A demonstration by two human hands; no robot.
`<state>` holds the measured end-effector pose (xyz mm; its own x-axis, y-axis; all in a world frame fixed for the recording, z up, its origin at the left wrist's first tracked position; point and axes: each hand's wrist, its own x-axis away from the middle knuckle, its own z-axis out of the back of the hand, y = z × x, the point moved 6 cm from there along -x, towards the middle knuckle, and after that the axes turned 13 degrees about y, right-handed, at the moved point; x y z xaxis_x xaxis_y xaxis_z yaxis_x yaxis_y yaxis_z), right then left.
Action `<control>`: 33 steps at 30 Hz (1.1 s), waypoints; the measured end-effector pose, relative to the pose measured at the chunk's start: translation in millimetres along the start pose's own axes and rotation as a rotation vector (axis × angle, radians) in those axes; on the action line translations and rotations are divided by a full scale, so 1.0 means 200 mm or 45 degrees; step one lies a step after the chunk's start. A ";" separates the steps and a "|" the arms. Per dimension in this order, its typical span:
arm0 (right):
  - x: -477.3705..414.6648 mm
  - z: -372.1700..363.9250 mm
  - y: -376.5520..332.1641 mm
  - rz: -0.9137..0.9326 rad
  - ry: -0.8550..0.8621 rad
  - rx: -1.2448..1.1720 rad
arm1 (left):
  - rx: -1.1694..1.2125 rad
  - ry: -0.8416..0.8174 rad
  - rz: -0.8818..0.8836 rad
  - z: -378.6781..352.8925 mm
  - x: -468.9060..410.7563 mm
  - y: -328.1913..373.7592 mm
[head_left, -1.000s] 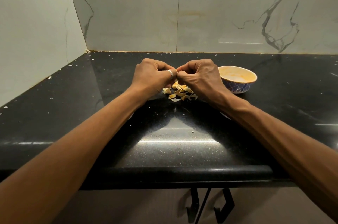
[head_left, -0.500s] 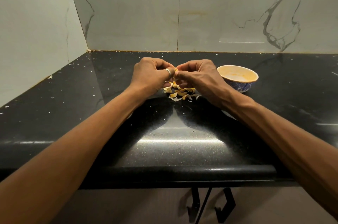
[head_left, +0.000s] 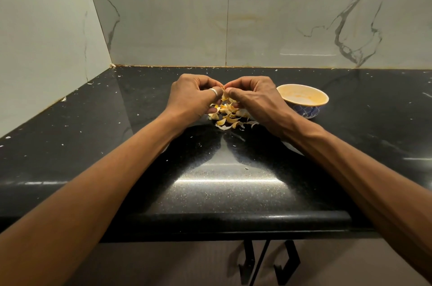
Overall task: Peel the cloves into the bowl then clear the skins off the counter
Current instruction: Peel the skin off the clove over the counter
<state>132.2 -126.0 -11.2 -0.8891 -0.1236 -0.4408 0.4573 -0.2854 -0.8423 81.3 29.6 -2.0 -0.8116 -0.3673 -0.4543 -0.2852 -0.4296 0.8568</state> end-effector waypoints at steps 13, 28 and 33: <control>0.00 0.02 -0.02 0.059 0.033 0.081 | -0.014 -0.046 -0.050 -0.02 -0.01 -0.01; -0.01 0.01 -0.03 0.133 0.036 0.073 | -0.170 0.024 -0.271 -0.01 -0.01 0.03; -0.01 -0.01 -0.04 0.151 0.033 0.147 | -0.184 -0.051 -0.249 -0.01 -0.03 0.03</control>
<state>129.7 -122.3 -4.4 -0.8276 -0.1389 -0.5438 0.5519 -0.3778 -0.7435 85.0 27.0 5.3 -0.7687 -0.2337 -0.5954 -0.3651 -0.6041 0.7084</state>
